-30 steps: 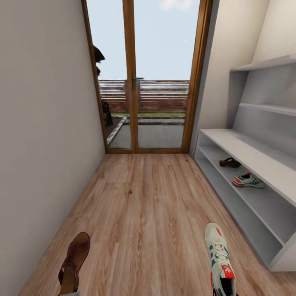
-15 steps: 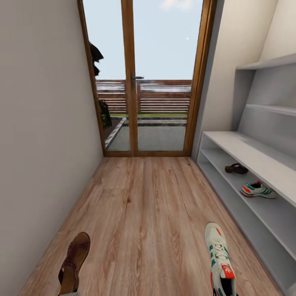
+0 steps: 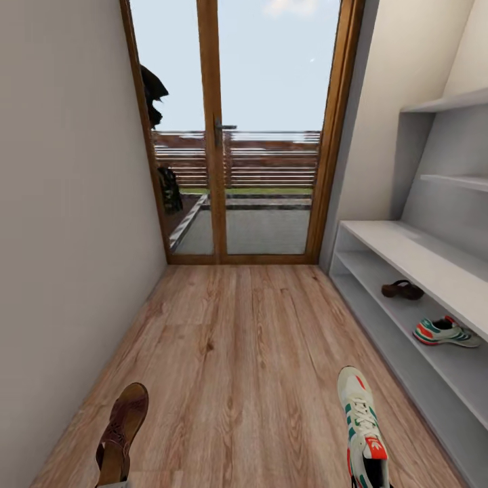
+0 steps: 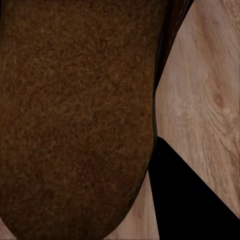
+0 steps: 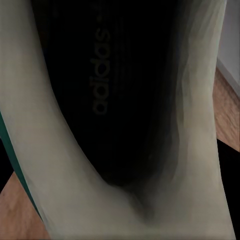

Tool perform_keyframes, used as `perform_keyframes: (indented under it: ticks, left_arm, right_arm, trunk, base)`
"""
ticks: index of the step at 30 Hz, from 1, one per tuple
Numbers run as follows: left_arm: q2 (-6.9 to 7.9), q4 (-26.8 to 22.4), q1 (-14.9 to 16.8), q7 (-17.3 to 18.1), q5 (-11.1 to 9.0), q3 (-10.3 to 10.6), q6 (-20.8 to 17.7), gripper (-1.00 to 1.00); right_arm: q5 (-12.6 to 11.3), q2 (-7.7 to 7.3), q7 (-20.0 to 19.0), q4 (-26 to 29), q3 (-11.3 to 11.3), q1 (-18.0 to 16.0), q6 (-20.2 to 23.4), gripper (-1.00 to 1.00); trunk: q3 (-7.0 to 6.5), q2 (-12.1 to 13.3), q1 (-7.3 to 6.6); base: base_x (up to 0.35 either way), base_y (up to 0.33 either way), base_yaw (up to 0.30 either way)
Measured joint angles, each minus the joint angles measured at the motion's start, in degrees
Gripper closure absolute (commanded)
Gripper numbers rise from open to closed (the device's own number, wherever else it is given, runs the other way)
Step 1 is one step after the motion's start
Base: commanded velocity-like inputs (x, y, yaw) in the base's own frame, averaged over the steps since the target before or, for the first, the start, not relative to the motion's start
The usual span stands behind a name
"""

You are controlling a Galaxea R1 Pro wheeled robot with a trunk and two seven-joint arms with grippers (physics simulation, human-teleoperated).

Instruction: Pick up the two gym shoes and the two sandals from the corridor floor and place them onto the hallstand (shoe rack) in the corridor, making sure they are on the rack and not on the floor. Arrange them so the two gym shoes are next to each other and the two sandals are next to each other.

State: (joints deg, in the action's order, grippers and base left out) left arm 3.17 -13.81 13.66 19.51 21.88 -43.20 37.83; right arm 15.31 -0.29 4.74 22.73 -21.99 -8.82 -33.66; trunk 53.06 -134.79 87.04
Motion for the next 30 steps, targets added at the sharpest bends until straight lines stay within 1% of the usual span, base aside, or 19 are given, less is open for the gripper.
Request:
perform_keyframes:
  ticks: [30]
  left_arm:
    - [0.00,0.08,0.00,0.00,-0.01,-0.05,-0.02,1.00]
  right_arm:
    - [0.00,0.01,-0.01,0.00,0.00,0.00,0.00,1.00]
  trunk:
    - [0.00,0.00,0.00]
  base:
    - [0.337,0.000,0.000]
